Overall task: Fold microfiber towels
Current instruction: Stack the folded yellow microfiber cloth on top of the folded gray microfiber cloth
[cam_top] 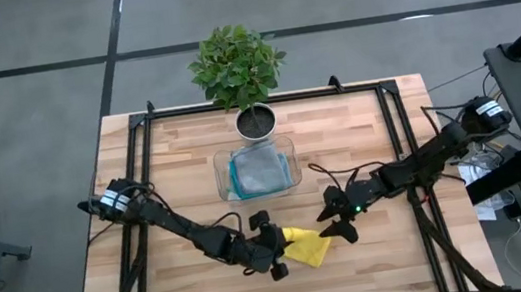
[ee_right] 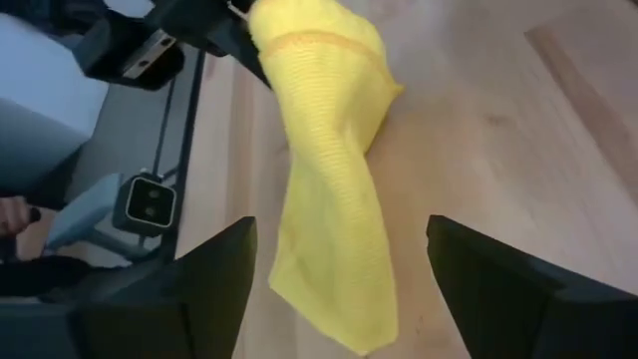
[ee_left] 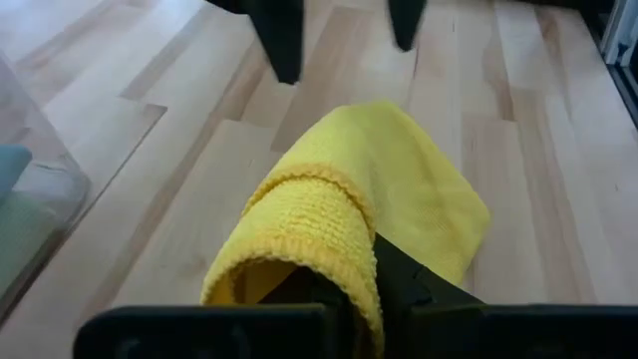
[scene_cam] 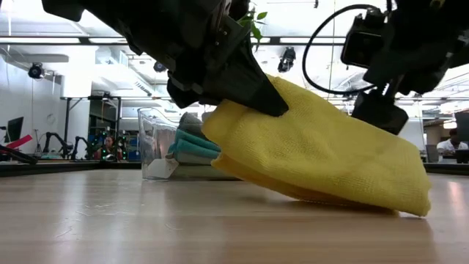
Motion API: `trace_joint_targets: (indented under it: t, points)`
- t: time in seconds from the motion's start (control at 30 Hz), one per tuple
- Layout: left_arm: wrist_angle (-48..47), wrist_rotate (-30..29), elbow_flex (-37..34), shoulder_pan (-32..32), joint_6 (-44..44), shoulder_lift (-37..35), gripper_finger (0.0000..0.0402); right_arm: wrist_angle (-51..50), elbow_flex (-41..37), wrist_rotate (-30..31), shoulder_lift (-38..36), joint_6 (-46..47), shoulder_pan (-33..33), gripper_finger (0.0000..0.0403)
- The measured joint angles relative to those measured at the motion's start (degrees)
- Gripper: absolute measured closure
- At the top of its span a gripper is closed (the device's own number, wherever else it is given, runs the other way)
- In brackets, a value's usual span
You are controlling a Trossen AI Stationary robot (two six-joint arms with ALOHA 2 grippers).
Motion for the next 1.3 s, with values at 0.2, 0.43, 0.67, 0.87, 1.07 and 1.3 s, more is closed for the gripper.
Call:
trace_joint_targets:
  t: [0.2, 0.43, 0.67, 0.87, 1.07, 1.3]
  points:
    - [-0.09, -0.04, -0.02, 0.00, -0.04, -0.09, 0.0400, 8.39, -1.88, 3.16, 4.77, -0.10, 2.49, 0.0127]
    - [-0.10, -1.22, -0.02, 0.00, -0.07, -0.26, 0.0400, 17.66, -1.94, 3.07, 13.50, -0.59, 3.62, 0.0152]
    - [-0.21, -1.60, -0.04, 0.00, -0.11, -1.72, 0.0400, 25.08, -2.22, 2.43, 19.60, -1.00, 5.26, 0.0178]
    - [-0.77, -2.54, -0.13, 0.00, -0.11, -3.03, 0.0400, 34.22, -2.27, 2.77, 23.35, -1.02, 6.51, 0.0181]
    - [-1.65, -2.56, -0.13, 0.00, -0.17, -3.66, 0.0400, 34.24, -2.31, 4.49, 22.94, -0.44, 6.49, 0.0258]
    - [-2.37, -2.56, -0.13, 0.00, -0.15, -4.31, 0.0400, 33.88, -2.57, 3.82, 20.67, -1.14, 5.84, 0.0383]
